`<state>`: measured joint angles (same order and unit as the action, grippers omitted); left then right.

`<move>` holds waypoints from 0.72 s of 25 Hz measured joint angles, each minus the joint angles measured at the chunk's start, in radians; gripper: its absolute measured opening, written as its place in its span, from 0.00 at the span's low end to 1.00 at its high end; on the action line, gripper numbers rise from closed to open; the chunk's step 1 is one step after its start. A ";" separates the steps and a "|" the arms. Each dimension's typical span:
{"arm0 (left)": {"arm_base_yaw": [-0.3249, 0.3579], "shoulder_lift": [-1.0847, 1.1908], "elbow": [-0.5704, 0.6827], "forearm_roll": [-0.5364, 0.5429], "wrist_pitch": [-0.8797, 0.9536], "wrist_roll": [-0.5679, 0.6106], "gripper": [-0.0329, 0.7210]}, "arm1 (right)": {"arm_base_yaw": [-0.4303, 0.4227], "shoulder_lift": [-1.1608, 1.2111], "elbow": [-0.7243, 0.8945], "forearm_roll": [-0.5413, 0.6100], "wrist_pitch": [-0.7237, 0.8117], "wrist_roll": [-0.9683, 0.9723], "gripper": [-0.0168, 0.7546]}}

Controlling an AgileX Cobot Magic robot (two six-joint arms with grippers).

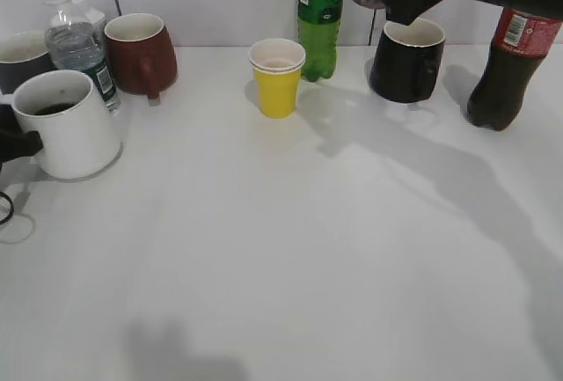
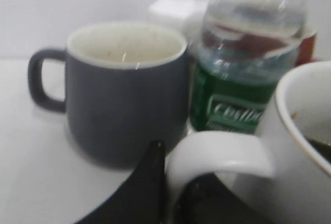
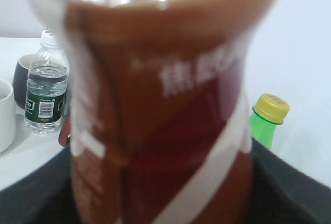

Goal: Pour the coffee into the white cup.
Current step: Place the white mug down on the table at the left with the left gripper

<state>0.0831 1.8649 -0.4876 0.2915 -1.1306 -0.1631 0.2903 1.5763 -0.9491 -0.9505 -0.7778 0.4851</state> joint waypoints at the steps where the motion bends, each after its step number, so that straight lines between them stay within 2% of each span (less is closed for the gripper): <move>1: 0.000 0.009 0.000 -0.006 0.001 0.003 0.10 | 0.000 0.000 0.000 0.000 0.000 0.000 0.70; 15: 0.000 0.072 -0.028 -0.047 -0.027 0.024 0.10 | 0.000 0.000 0.000 0.020 -0.001 0.000 0.70; 18: 0.000 0.072 -0.028 -0.043 -0.029 0.023 0.13 | 0.000 0.000 0.000 0.026 0.000 0.000 0.70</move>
<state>0.0831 1.9367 -0.5157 0.2486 -1.1595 -0.1397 0.2903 1.5763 -0.9491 -0.9247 -0.7782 0.4851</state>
